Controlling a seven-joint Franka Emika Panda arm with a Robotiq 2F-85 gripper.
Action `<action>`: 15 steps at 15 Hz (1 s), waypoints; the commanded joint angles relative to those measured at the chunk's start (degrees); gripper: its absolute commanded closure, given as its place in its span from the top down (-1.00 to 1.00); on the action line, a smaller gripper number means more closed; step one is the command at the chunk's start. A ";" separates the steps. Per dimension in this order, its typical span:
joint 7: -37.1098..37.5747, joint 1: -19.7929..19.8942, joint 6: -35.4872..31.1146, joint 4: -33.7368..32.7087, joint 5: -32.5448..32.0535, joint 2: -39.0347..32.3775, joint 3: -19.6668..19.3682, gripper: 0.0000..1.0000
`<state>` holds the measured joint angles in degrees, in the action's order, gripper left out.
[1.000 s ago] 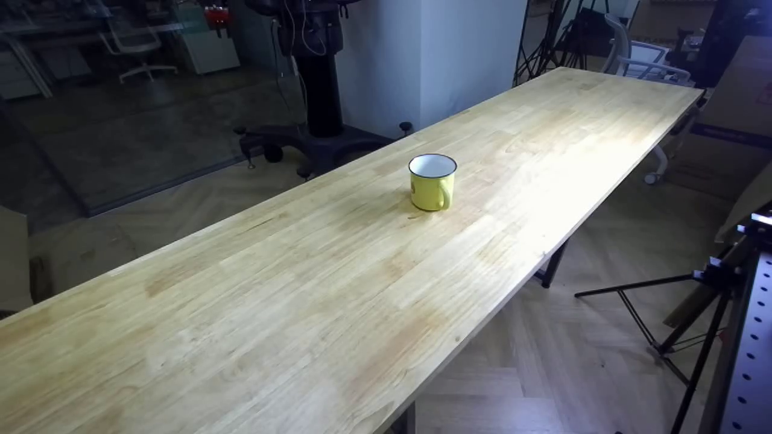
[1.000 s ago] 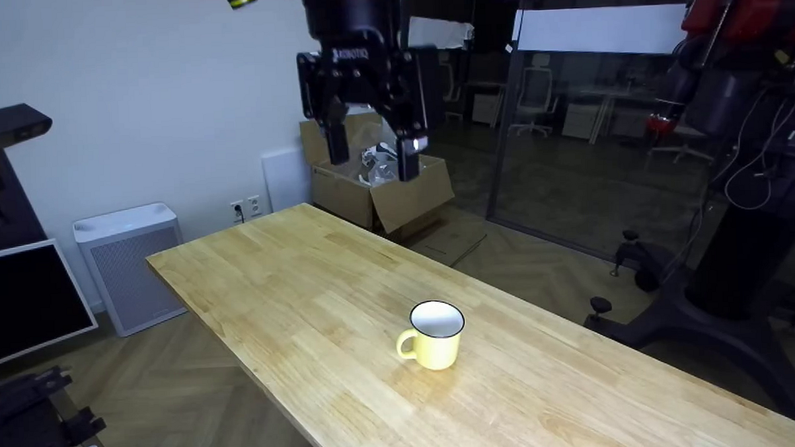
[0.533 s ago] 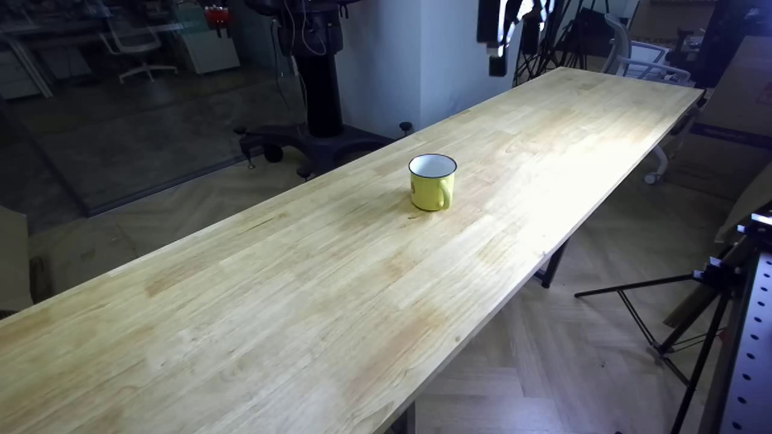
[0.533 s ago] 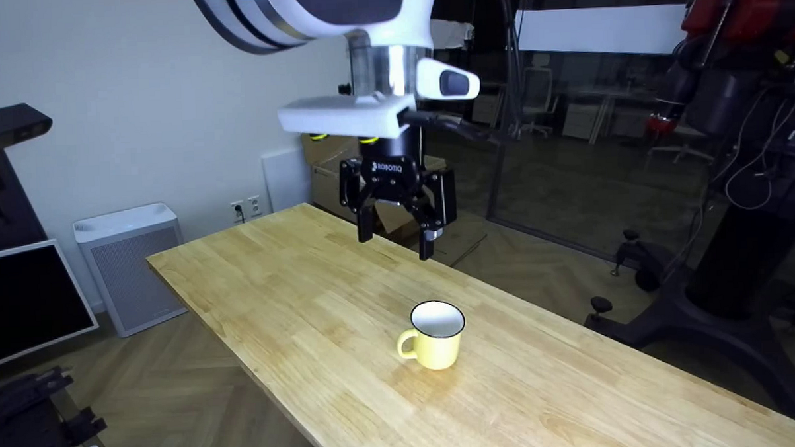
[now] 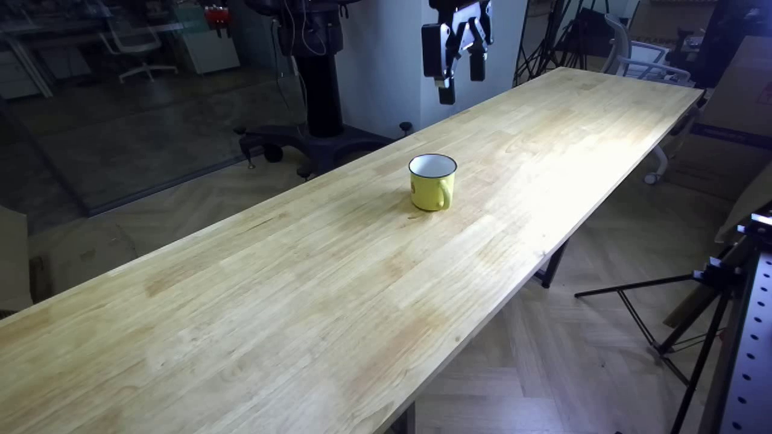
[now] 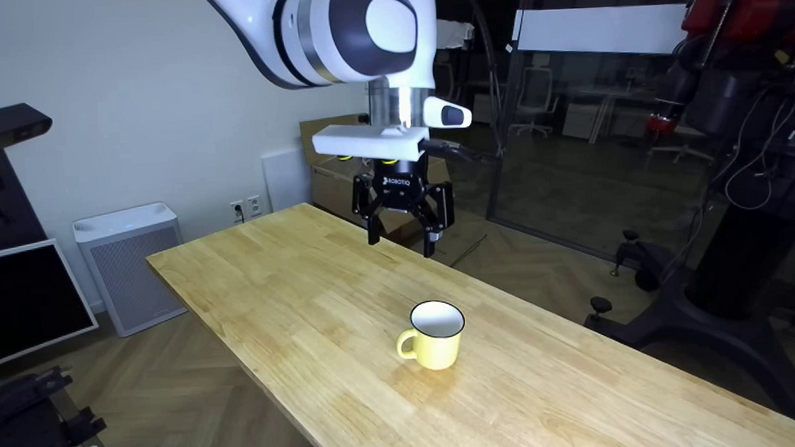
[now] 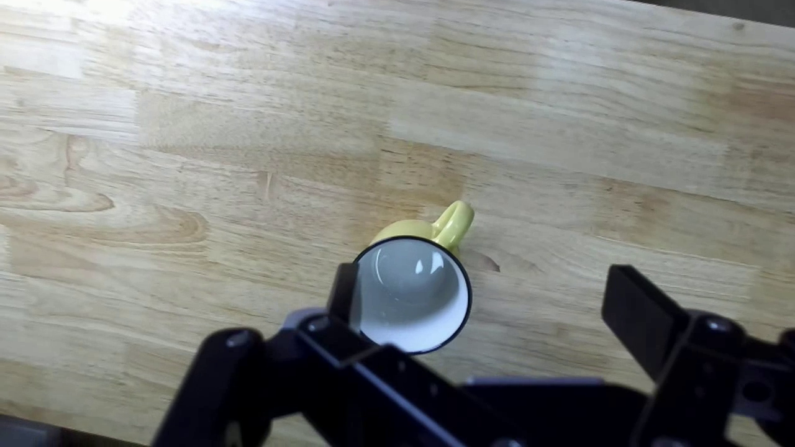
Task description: Move the cup slightly to the left
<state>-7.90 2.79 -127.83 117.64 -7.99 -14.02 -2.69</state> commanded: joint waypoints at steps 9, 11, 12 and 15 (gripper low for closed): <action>5.29 0.46 -25.18 -1.85 6.97 -8.90 0.01 1.00; 5.22 1.10 -24.91 -3.87 9.14 -11.96 0.62 1.00; 4.97 1.30 -24.61 -4.90 9.87 -13.40 0.79 1.00; 3.99 2.28 -22.50 -8.82 11.93 -17.66 1.72 1.00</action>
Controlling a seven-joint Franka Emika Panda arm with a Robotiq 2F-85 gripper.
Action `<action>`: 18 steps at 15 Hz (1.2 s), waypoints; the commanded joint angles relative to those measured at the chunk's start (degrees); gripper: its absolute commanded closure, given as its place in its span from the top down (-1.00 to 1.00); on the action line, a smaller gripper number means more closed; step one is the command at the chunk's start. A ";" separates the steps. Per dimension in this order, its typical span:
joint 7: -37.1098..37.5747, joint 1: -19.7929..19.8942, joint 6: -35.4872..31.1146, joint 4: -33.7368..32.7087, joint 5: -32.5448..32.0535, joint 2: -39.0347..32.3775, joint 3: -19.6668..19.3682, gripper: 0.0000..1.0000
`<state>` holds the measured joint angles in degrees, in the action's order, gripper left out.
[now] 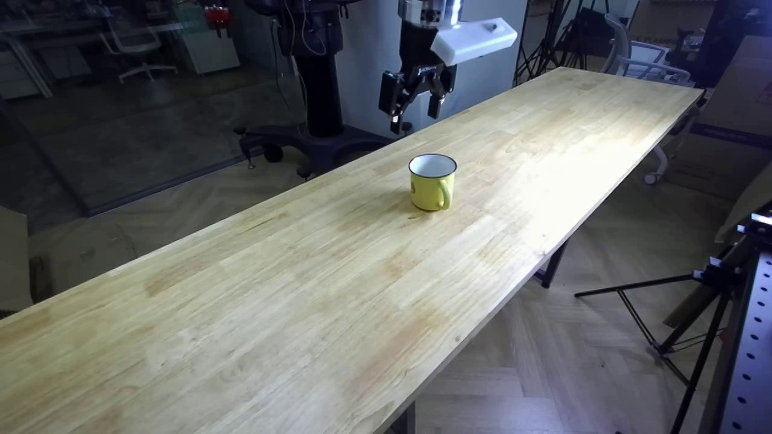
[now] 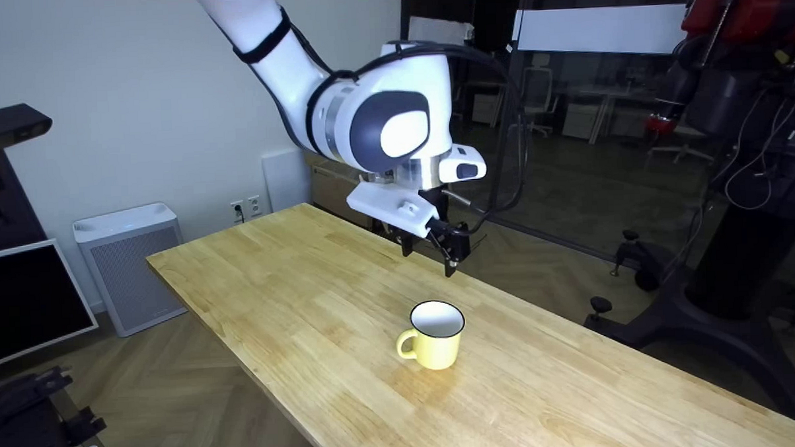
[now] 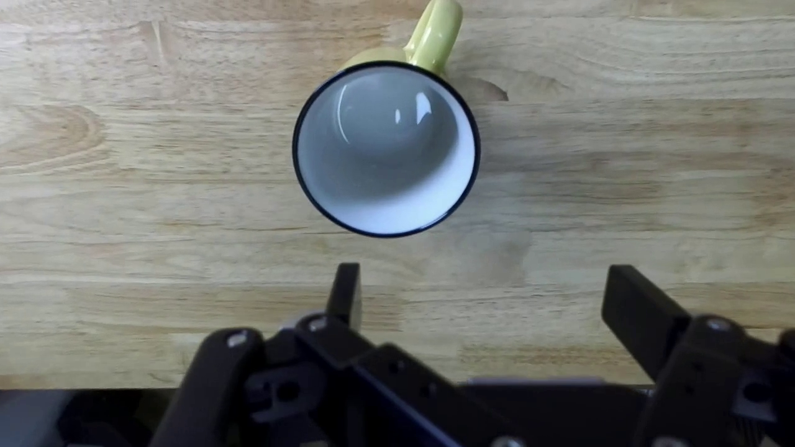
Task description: Move the cup slightly to the left
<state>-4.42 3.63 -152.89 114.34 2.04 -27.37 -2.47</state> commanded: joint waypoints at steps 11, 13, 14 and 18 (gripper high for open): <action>5.18 1.39 11.85 -15.32 4.77 -13.78 1.61 1.00; 5.35 1.66 12.71 -16.90 4.94 -14.98 1.64 1.00; 5.26 1.82 13.43 -17.66 5.13 -15.62 1.73 1.00; 6.10 1.78 17.72 -20.30 5.12 -17.80 1.39 1.00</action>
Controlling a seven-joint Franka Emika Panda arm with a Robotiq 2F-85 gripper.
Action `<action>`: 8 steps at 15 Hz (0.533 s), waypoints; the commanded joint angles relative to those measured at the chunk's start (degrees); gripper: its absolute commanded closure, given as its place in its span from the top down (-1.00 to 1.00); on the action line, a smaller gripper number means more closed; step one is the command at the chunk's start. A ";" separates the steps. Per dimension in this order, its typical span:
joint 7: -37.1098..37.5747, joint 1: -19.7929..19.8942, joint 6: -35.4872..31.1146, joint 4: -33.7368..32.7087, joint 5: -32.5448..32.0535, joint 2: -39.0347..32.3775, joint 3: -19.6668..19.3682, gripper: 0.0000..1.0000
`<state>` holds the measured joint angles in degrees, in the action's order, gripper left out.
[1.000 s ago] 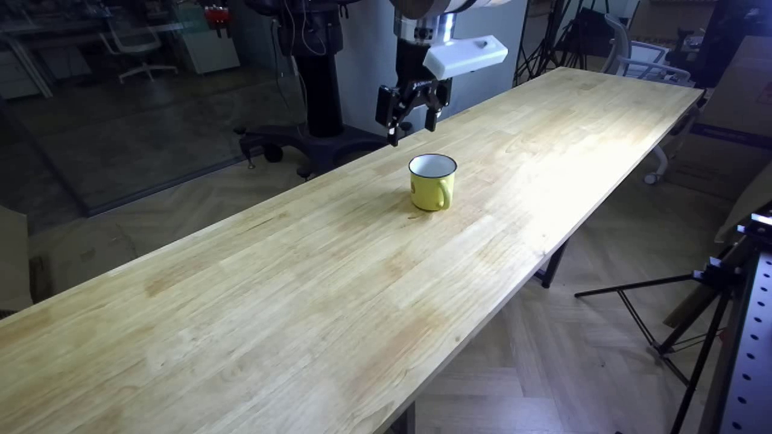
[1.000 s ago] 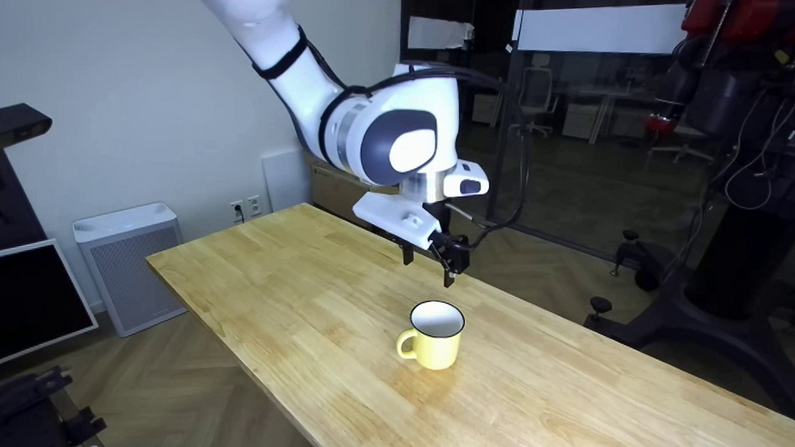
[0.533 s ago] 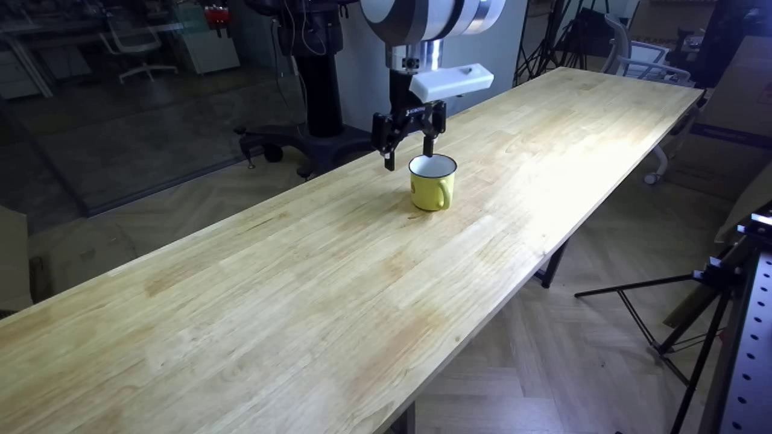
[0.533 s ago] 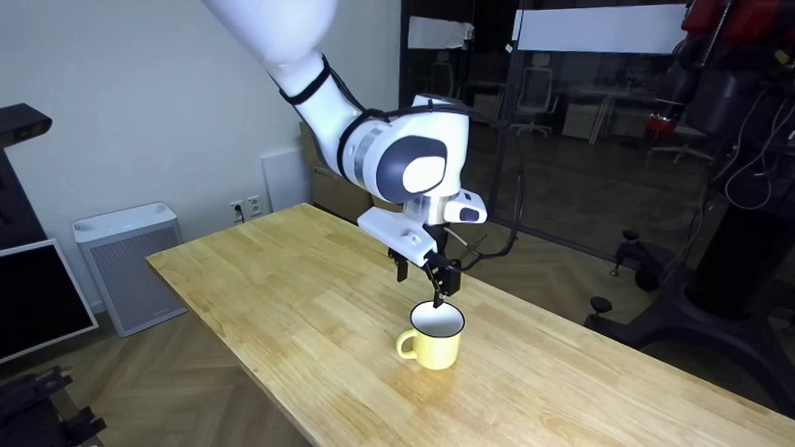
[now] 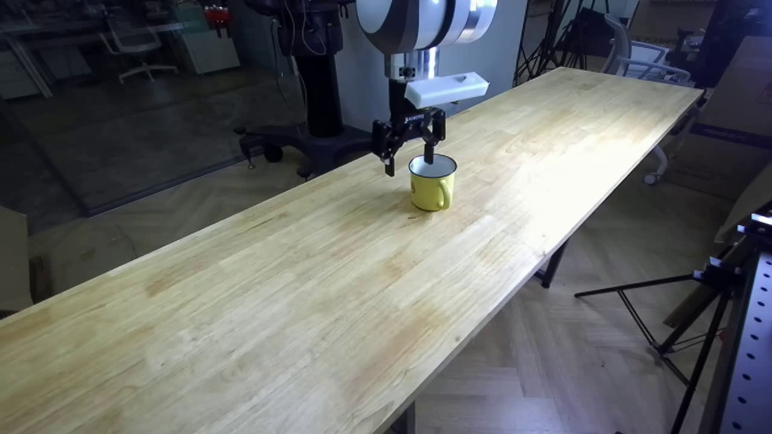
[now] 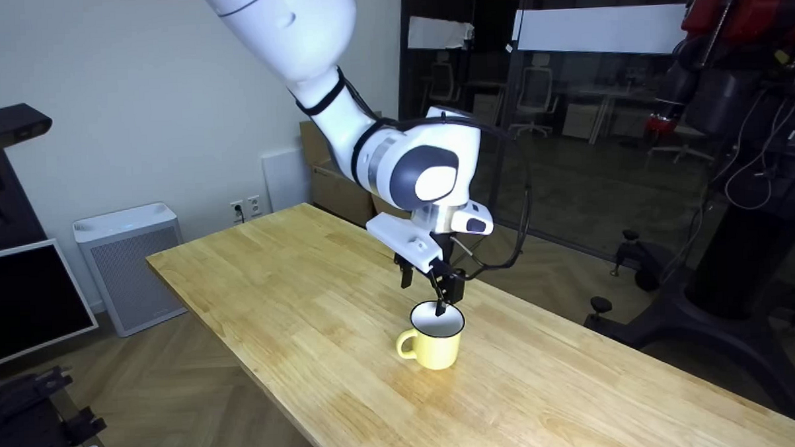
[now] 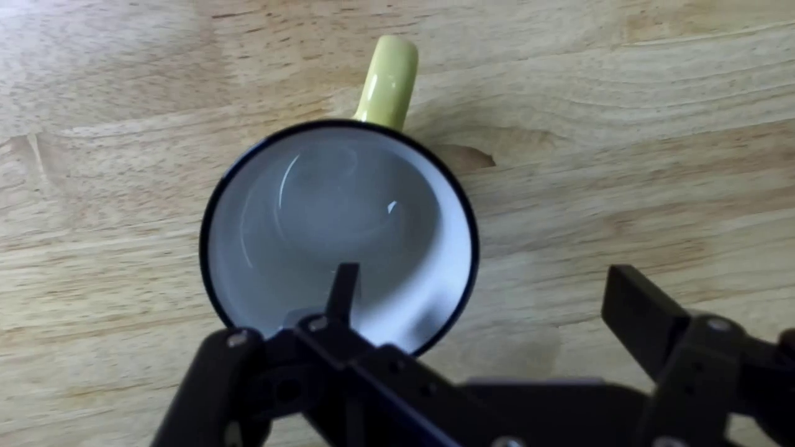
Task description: Move the cup slightly to the left
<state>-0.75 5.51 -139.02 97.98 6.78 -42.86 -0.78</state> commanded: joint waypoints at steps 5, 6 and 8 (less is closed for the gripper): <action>2.33 -0.35 6.50 -5.49 -0.17 -3.18 -0.42 0.34; 2.10 -0.45 6.79 -5.57 -0.36 -3.14 -0.40 0.20; 1.80 -0.71 8.02 -5.93 -0.82 -3.11 -0.46 -0.10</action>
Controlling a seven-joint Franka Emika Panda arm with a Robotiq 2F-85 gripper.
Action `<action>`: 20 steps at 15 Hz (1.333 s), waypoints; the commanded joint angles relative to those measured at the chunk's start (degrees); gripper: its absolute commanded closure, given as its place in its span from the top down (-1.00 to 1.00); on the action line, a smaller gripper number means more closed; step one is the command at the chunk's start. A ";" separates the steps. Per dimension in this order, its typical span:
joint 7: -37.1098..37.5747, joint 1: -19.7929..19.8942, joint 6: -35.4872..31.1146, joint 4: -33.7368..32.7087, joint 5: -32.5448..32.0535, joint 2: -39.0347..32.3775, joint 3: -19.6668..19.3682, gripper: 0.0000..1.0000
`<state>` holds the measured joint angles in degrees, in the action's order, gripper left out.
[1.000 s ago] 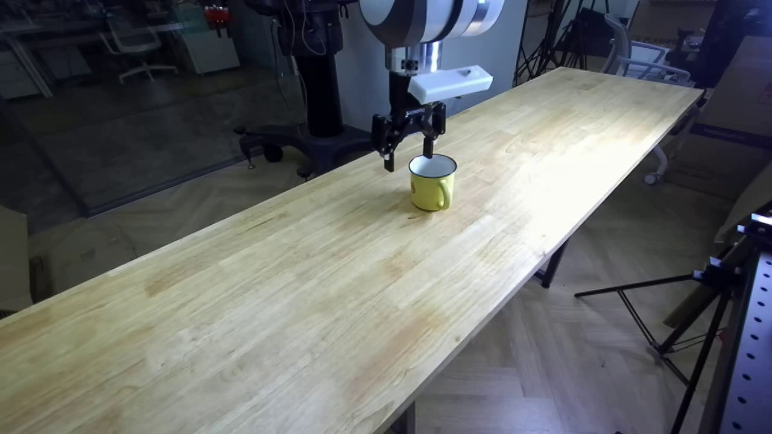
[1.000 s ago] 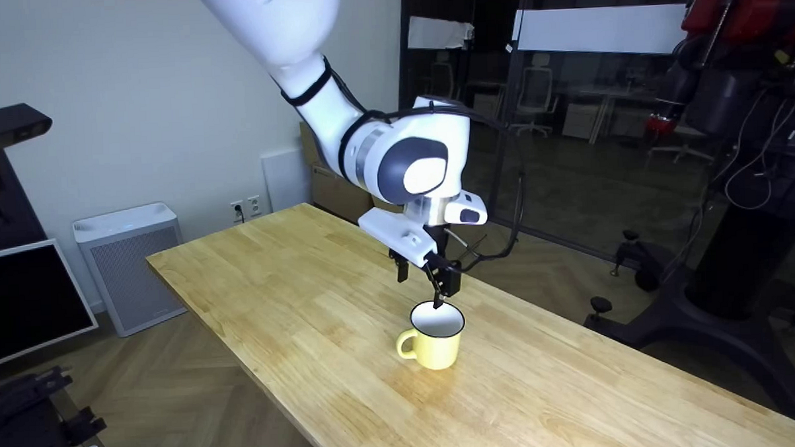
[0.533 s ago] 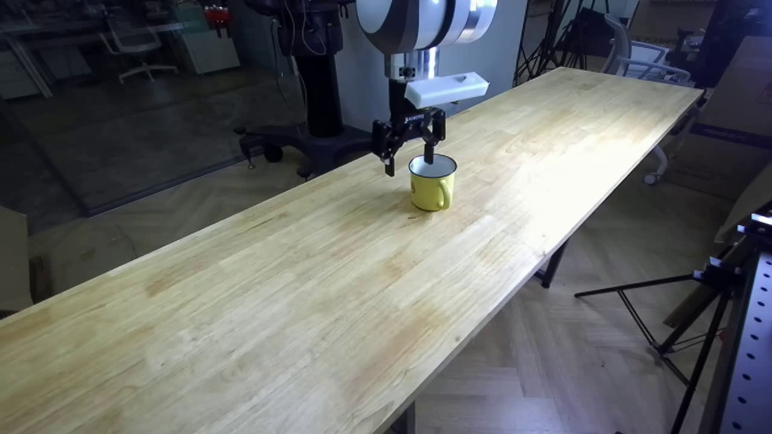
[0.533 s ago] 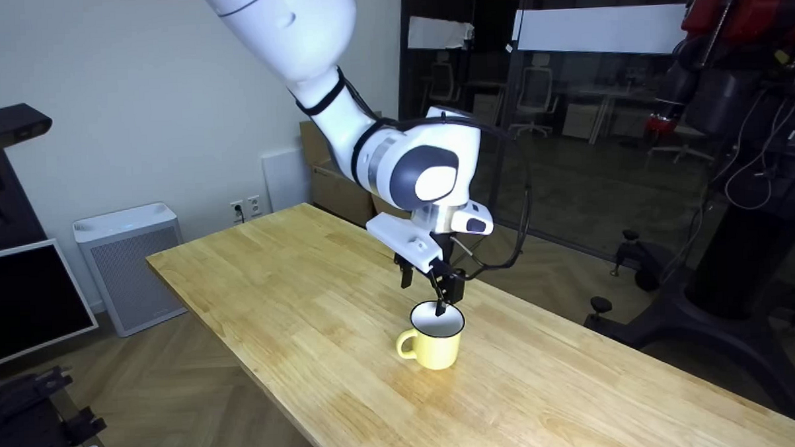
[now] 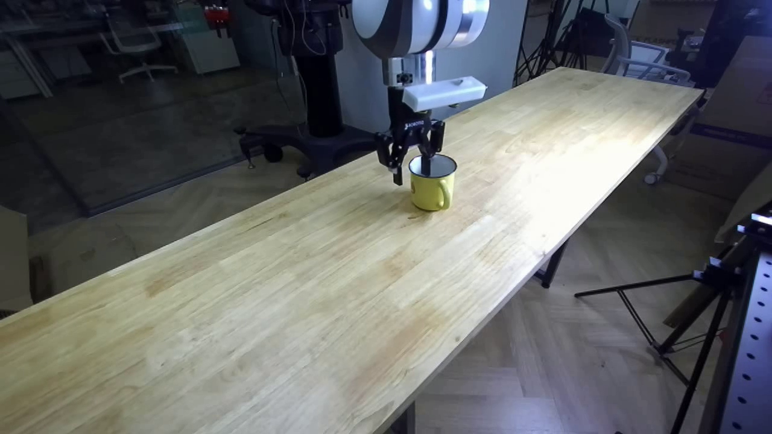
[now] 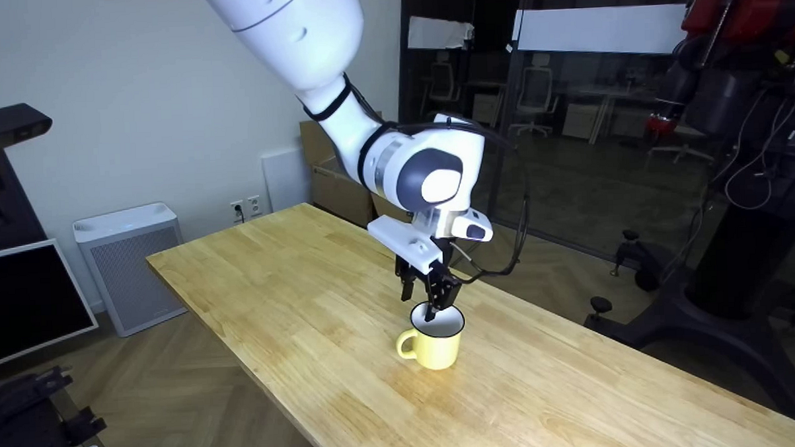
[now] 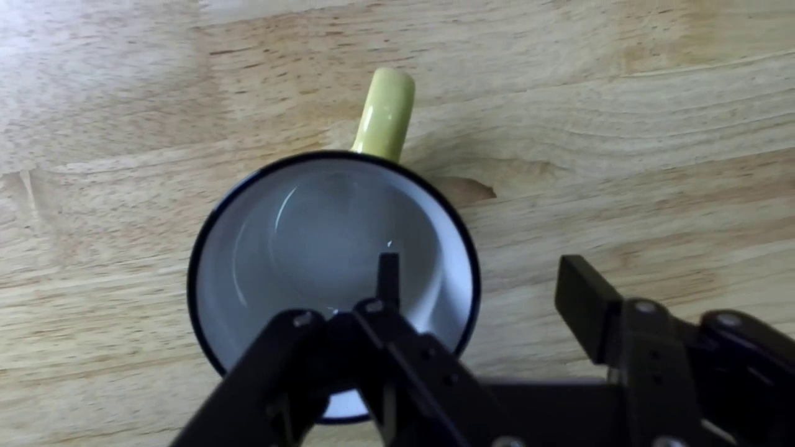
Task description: Move the cup slightly to the left
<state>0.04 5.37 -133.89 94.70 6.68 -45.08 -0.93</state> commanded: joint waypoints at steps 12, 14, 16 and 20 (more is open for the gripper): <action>-13.44 -2.10 17.49 -5.04 -15.44 -0.64 -0.61 -0.97; -15.33 -1.93 17.99 -5.18 -16.22 -0.64 -0.23 -0.96; -16.91 -1.83 18.81 -5.39 -16.56 -0.76 -0.02 -0.96; -19.63 -1.70 20.49 -5.97 -17.09 -1.29 0.34 -0.96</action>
<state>-17.84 3.39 -116.35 90.56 -9.40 -45.20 -1.00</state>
